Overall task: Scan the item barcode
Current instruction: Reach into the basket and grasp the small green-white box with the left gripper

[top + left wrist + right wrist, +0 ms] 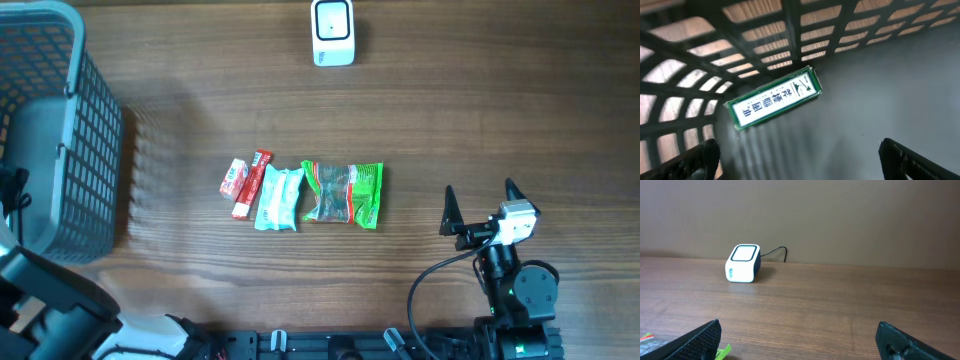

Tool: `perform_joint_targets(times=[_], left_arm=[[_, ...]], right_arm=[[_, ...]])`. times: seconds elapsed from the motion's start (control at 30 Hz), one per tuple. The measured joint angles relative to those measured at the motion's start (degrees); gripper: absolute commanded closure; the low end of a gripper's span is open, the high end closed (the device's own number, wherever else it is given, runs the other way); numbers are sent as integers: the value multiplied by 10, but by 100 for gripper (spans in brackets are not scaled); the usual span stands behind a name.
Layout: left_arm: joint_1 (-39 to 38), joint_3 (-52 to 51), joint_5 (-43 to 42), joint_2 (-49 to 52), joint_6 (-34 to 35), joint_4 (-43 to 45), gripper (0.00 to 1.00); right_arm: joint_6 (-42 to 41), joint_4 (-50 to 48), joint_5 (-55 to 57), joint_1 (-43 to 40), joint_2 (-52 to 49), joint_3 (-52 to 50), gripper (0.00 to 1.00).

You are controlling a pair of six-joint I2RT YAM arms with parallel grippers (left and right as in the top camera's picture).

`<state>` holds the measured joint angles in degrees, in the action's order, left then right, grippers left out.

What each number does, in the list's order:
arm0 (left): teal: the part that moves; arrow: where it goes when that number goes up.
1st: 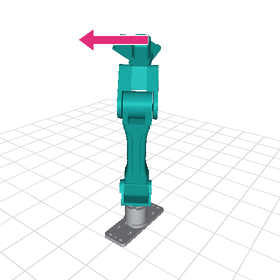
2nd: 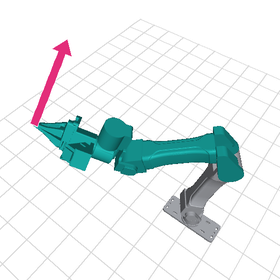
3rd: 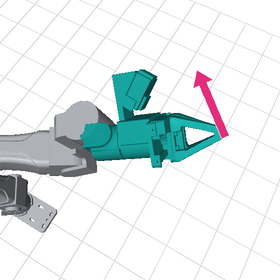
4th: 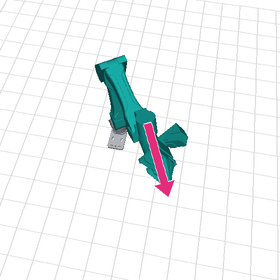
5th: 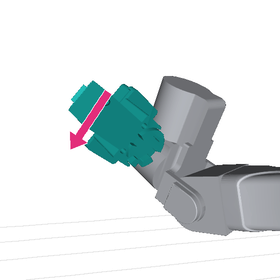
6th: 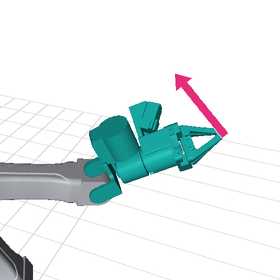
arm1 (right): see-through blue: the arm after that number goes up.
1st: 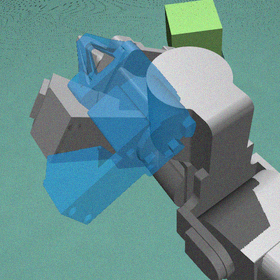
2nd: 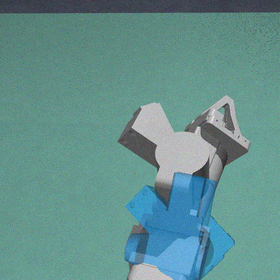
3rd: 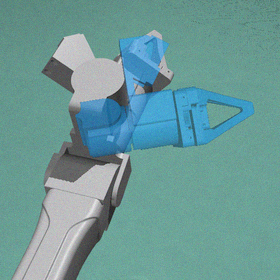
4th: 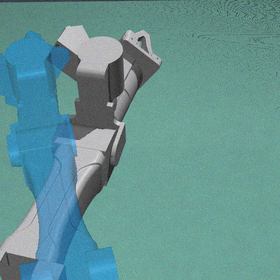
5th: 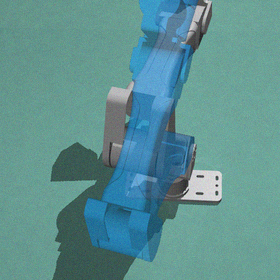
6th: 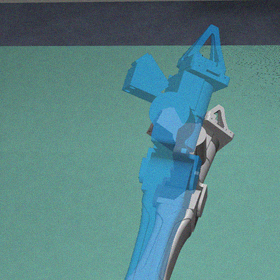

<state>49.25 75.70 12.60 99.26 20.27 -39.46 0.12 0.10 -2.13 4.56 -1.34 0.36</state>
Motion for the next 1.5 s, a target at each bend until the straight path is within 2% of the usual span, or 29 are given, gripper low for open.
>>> perform_joint_targets(times=[0.17,0.37,0.63,0.7,0.77,0.9,1.1,1.2,1.33,1.43,1.5], left_arm=[[0,0,0,59,-22,37,0],[0,0,-3,83,-69,79,0],[0,0,-10,118,-108,96,0],[1,0,-19,118,-116,95,5],[5,2,-35,118,-124,88,4],[-1,8,-59,115,-105,67,4],[-35,11,-174,100,-44,62,4],[-45,11,-205,90,-34,56,4],[-46,11,-193,64,-41,53,7],[-46,11,-167,57,-66,38,14],[-46,11,-136,57,-98,28,14]], right_arm=[[0,0,0,0,0,0,0],[0,0,0,0,0,0,0],[0,0,0,0,0,0,0],[0,0,0,0,0,0,0],[0,0,0,0,0,0,0],[0,0,0,0,0,0,0],[0,0,0,0,0,0,0],[0,0,0,0,0,0,0],[0,0,0,0,0,0,0],[0,0,0,0,0,0,0],[0,0,0,0,0,0,0]])
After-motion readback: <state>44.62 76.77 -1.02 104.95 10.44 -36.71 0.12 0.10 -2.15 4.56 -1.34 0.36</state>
